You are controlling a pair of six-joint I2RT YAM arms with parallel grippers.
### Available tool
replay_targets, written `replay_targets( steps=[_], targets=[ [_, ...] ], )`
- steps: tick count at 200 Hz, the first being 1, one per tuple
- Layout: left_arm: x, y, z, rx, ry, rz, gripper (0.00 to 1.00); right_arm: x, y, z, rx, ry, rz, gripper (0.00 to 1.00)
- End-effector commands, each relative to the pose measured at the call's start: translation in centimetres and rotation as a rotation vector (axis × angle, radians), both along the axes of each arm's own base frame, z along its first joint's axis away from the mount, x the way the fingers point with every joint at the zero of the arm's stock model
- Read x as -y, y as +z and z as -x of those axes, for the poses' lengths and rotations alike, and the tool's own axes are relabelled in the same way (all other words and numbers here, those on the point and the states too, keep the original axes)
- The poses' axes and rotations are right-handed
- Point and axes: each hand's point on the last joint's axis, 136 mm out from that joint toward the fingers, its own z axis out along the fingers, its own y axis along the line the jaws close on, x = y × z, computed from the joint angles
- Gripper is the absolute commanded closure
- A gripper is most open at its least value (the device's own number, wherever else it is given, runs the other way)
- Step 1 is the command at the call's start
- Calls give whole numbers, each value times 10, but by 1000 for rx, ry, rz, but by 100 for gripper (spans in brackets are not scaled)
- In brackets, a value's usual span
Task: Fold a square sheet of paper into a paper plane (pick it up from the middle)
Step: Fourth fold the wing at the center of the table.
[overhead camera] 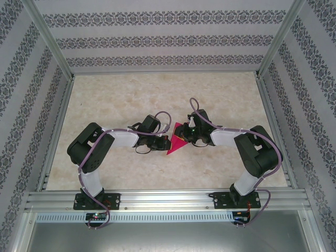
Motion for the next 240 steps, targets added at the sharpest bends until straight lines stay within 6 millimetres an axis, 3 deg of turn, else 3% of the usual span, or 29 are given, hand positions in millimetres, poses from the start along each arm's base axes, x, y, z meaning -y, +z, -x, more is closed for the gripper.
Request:
replay_targets(
  steps=[1, 240],
  targets=[
    [5, 10, -4, 28, 5, 28, 100, 1, 8, 2, 34, 2, 7, 71],
    [4, 8, 0, 10, 3, 35, 100, 14, 19, 10, 81, -26, 31, 57]
  ],
)
